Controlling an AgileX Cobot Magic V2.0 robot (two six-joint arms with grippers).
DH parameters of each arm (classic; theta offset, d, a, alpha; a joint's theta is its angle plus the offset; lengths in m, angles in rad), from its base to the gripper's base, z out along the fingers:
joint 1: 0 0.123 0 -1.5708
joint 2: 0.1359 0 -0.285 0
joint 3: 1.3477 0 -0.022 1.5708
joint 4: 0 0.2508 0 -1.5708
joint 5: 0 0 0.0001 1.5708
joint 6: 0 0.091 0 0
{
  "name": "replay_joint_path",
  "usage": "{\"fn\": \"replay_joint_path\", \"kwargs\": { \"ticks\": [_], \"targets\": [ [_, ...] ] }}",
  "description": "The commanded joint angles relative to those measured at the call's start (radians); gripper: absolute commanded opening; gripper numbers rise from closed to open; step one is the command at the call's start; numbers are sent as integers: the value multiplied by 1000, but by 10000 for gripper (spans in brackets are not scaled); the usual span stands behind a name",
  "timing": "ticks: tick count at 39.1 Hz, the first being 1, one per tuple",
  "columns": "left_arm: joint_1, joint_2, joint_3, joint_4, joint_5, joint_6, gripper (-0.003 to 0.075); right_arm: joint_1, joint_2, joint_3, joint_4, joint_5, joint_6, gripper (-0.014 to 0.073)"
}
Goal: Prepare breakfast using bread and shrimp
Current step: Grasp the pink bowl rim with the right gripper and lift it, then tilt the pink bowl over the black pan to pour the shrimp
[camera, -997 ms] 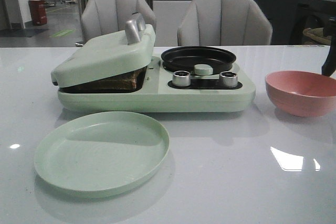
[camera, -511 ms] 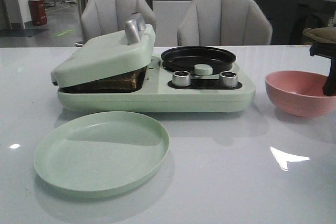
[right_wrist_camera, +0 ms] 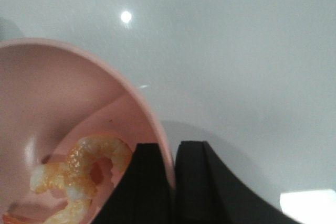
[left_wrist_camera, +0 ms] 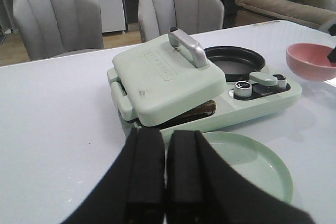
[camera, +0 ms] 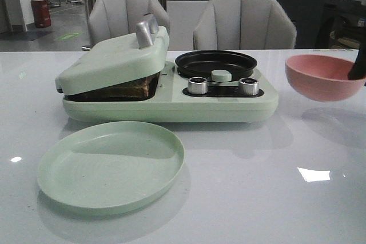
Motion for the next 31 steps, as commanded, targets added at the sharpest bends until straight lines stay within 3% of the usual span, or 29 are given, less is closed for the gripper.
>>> {"fn": "replay_joint_path", "kwargs": {
  "ticks": [1, 16, 27, 31],
  "targets": [
    [-7, 10, -28, -17, -74, -11, 114, 16, -60, -119, 28, -17, -14, 144],
    [-7, 10, -28, -17, -74, -11, 114, 273, -4, -363, -100, -42, -15, 144],
    [-7, 10, -28, -17, -74, -11, 114, 381, 33, -352, -161, -333, -14, 143],
    [-7, 10, -28, -17, -74, -11, 114, 396, 30, -289, -161, -523, -14, 143]
  ]
}}
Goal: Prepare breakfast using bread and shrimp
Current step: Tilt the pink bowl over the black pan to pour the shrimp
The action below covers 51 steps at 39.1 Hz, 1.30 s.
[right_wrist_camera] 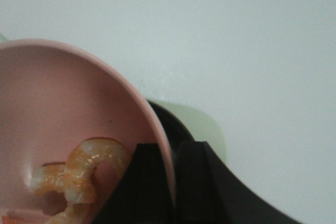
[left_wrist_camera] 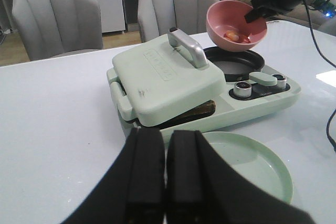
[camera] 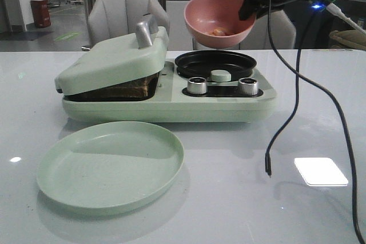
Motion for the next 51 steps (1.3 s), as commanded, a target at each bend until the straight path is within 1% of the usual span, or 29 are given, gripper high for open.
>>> {"fn": "replay_joint_path", "kwargs": {
  "ticks": [1, 10, 13, 18, 20, 22, 25, 27, 36, 42, 44, 51],
  "targets": [
    [-7, 10, -28, -17, -74, -11, 114, 14, -71, 27, -4, -298, -10, 143],
    [-7, 10, -28, -17, -74, -11, 114, 36, -72, 238, -53, -759, -11, 143],
    [-7, 10, -28, -17, -74, -11, 114, 40, -71, 319, -116, -942, -10, 143],
    [-7, 10, -28, -17, -74, -11, 114, 40, -53, 423, -245, -1312, -10, 143],
    [-7, 10, -28, -17, -74, -11, 114, 40, -40, 446, -287, -1428, -11, 143],
    [-7, 10, -28, -17, -74, -11, 114, 40, -21, 450, -323, -1508, -17, 143],
    [-7, 10, -28, -17, -74, -11, 114, 40, 11, 448, -362, -1576, -68, 143],
    [-7, 10, -28, -17, -74, -11, 114, 40, 27, 448, -369, -1585, -119, 143],
    [-7, 10, -28, -17, -74, -11, 114, 40, 90, 448, -369, -1622, -485, 143],
    [-7, 10, -28, -17, -74, -11, 114, 40, 95, 448, -369, -1622, -680, 143],
    [-7, 10, -28, -17, -74, -11, 114, 40, 94, 447, -369, -1622, -728, 143],
    [-7, 10, -28, -17, -74, -11, 114, 40, 89, 447, -360, -1622, -819, 143]
  ]
}}
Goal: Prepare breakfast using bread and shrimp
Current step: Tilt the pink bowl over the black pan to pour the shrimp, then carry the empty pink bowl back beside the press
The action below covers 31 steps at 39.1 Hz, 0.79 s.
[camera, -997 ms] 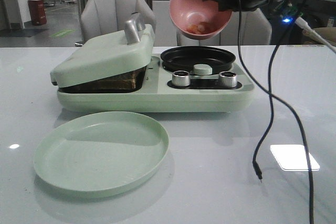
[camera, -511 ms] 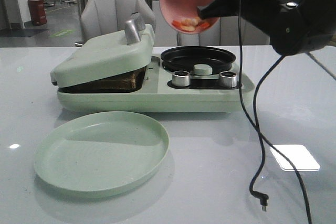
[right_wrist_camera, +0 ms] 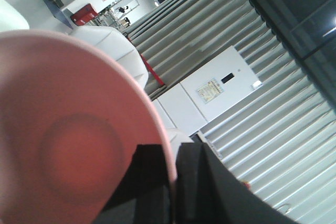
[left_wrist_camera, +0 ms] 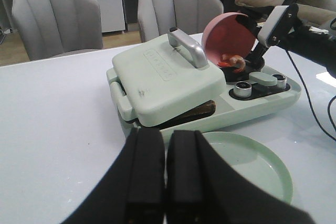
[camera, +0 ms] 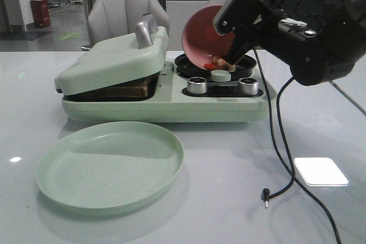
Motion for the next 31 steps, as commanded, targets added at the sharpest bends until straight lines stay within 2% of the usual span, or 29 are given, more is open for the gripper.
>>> {"fn": "replay_joint_path", "kwargs": {
  "ticks": [1, 8, 25, 28, 31],
  "targets": [
    [-7, 10, -28, -17, -74, -11, 114, 0, -75, -21, 7, -162, -92, 143],
    [-7, 10, -28, -17, -74, -11, 114, 0, -107, -22, -1, -162, -203, 143],
    [-7, 10, -28, -17, -74, -11, 114, 0, -143, -43, -3, -162, -201, 143],
    [-7, 10, -28, -17, -74, -11, 114, 0, -143, -54, 1, -162, -156, 143],
    [-7, 10, -28, -17, -74, -11, 114, 0, -144, -55, 40, -162, -23, 143]
  ]
}}
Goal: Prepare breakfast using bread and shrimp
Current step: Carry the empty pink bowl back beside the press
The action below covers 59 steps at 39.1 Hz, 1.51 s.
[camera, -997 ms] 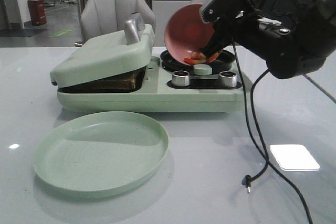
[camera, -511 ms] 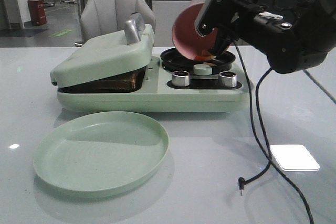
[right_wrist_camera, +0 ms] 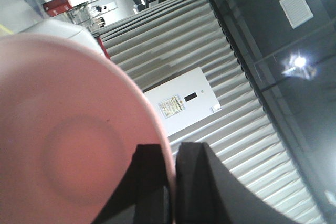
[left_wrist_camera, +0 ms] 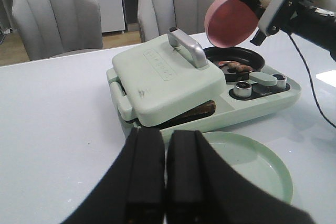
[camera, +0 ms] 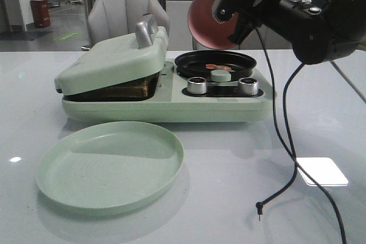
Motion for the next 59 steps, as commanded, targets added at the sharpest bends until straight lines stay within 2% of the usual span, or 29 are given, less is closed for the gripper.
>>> {"fn": "replay_joint_path", "kwargs": {
  "ticks": [1, 9, 13, 18, 32, 41, 52, 59],
  "targets": [
    [-7, 10, -28, -17, -74, -11, 114, 0, -82, -37, 58, -166, 186, 143],
    [-7, 10, -28, -17, -74, -11, 114, -1, -146, -37, 228, -120, 804, 143],
    [-7, 10, -28, -17, -74, -11, 114, -5, -198, -37, 226, -12, 1005, 143],
    [-7, 10, -28, -17, -74, -11, 114, -5, -270, -37, 226, 209, 1142, 143],
    [-7, 10, -28, -17, -74, -11, 114, -22, -489, -37, 228, 872, 1148, 143],
    [-7, 10, -28, -17, -74, -11, 114, -116, -591, -37, 252, 1238, 1148, 143],
    [-7, 10, -28, -17, -74, -11, 114, -258, -609, -37, 293, 1625, 1148, 143],
    [-7, 10, -28, -17, -74, -11, 114, -329, -607, -36, 278, 1751, 1144, 143]
  ]
}}
